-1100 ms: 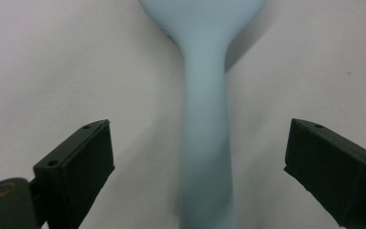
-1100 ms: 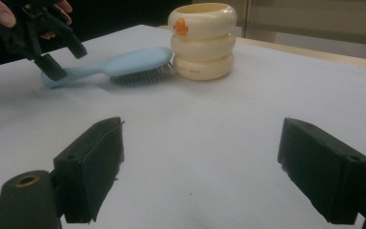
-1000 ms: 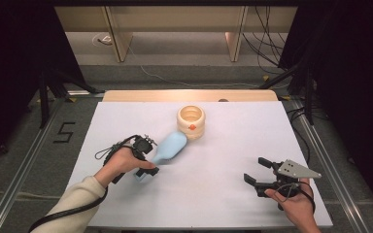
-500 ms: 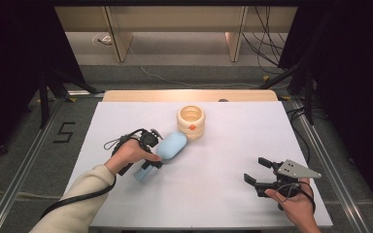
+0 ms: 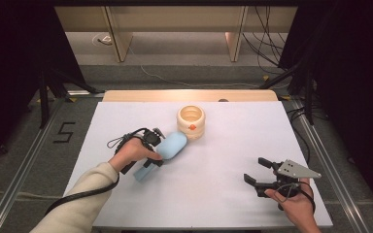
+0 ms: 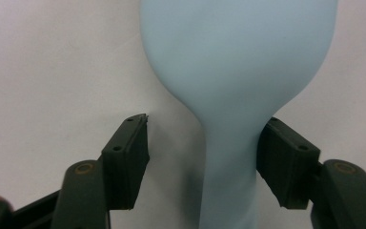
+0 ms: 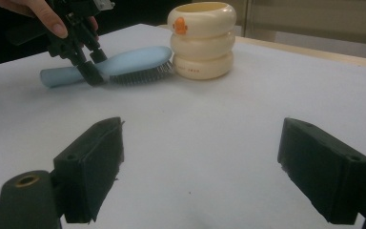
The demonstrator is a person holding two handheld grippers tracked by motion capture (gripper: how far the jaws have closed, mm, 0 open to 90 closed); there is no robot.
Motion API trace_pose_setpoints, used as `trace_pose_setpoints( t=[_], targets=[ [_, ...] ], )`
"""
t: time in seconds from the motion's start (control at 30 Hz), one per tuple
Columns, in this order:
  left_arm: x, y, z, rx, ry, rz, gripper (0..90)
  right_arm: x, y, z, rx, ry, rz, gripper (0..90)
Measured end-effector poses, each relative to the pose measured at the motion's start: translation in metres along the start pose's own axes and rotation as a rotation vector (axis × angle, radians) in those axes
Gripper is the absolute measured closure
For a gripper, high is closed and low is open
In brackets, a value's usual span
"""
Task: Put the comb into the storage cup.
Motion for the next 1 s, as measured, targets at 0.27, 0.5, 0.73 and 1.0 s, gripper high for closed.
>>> trace_pose_setpoints(
  t=[0.27, 0.5, 0.73, 1.0],
  targets=[
    [0.001, -0.001, -0.002, 0.009, 0.003, 0.018, 45.2, 0.0, 0.0, 0.0, 0.001, -0.001, 0.0, 16.5],
    [0.003, -0.001, -0.005, 0.027, 0.006, 0.031, 50.7, -0.001, 0.001, 0.0, 0.003, 0.001, 0.004, 16.5],
    [0.005, -0.002, -0.009, 0.032, 0.007, 0.056, 55.9, -0.001, 0.001, 0.0, 0.003, 0.001, 0.006, 16.5],
    [0.006, -0.002, -0.012, 0.014, -0.026, 0.053, 64.8, -0.002, 0.001, -0.001, 0.004, 0.001, 0.013, 16.5]
  ],
)
Point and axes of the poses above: each handheld gripper's, and its own axes: y roughly forward along the jaws, x roughly out of its top, z roughly to its left, the point moved 4 cm from there along y, roughly forward along the jaws, and after that the axes turned 10 degrees about z, right-handed, at the moved point
